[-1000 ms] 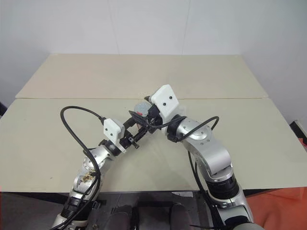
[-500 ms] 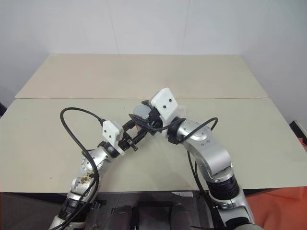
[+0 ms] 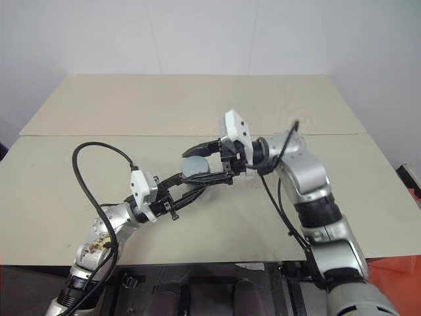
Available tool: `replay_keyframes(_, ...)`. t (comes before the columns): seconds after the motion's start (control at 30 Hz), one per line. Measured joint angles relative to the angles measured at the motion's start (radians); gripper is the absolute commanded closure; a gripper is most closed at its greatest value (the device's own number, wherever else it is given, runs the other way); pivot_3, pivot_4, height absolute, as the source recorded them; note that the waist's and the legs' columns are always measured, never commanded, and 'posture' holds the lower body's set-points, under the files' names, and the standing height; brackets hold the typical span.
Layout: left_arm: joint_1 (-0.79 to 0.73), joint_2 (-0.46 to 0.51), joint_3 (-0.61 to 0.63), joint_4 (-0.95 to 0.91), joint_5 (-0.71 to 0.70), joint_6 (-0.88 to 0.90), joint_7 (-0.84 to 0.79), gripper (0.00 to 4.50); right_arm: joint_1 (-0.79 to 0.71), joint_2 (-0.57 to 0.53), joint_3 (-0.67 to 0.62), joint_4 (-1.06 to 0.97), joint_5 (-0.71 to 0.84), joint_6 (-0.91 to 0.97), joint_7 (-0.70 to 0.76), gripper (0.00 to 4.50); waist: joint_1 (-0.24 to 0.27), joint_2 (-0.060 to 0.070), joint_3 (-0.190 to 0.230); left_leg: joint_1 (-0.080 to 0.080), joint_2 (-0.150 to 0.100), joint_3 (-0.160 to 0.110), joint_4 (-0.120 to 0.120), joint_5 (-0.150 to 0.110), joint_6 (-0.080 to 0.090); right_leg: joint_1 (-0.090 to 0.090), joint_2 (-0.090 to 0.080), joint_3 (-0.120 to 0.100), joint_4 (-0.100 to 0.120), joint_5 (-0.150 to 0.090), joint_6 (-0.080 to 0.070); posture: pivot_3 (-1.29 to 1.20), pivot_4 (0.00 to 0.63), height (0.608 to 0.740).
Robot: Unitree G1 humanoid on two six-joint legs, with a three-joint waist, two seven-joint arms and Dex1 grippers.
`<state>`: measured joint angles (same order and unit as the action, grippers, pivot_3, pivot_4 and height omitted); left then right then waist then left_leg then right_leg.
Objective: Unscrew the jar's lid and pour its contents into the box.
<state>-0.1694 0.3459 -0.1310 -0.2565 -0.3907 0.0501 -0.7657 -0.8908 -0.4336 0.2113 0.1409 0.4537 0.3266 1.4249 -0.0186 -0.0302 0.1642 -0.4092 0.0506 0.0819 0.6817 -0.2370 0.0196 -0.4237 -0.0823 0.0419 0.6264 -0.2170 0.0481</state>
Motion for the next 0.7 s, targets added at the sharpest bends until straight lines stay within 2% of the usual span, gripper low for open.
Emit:
replay_keyframes(0.1, 0.001, -0.003, 0.001, -0.005, -0.001, 0.000, 0.001, 2.61, -0.091, 0.023, 0.034, 0.159, 0.000, -0.101, 0.124, 1.72, 0.001, 0.000, 0.000, 0.000, 0.000, 0.000, 0.000, 0.000, 0.000, 0.000, 0.000, 0.000, 0.000, 0.000, 0.000, 0.00, 0.150, 0.740)
replay_keyframes(0.3, 0.008, -0.003, 0.012, 0.000, 0.013, 0.001, 0.013, 2.61, -0.198, -0.001, 0.186, 0.347, 0.075, -0.267, 0.141, 1.72, 0.005, 0.000, 0.000, -0.001, 0.000, 0.001, -0.001, 0.000, 0.000, -0.001, -0.001, 0.000, 0.000, 0.000, 0.000, 0.00, 0.150, 0.740)
replay_keyframes(0.4, 0.012, 0.001, 0.020, -0.001, 0.014, 0.011, 0.017, 2.61, -0.211, 0.015, 0.199, 0.396, 0.081, -0.300, 0.144, 1.72, 0.005, 0.000, 0.000, 0.000, 0.000, 0.001, -0.001, 0.000, 0.000, -0.001, -0.001, 0.000, 0.000, 0.000, -0.001, 0.00, 0.150, 0.740)
replay_keyframes(0.57, 0.026, -0.020, 0.023, -0.016, 0.011, 0.015, 0.029, 2.61, -0.193, 0.035, 0.137, 0.395, 0.076, -0.305, 0.144, 0.09, 0.009, 0.001, 0.000, -0.001, 0.000, 0.001, -0.001, 0.000, 0.000, -0.001, -0.001, -0.001, 0.000, 0.000, -0.001, 0.00, 0.150, 0.740)
replay_keyframes(0.7, 0.035, -0.051, 0.015, -0.016, 0.026, -0.010, 0.048, 2.61, -0.090, -0.004, 0.034, 0.208, 0.119, -0.252, 0.116, 0.04, 0.016, 0.001, 0.000, -0.002, 0.000, 0.000, -0.001, 0.000, 0.000, -0.001, -0.002, -0.002, 0.000, 0.000, -0.001, 0.00, 0.150, 0.740)
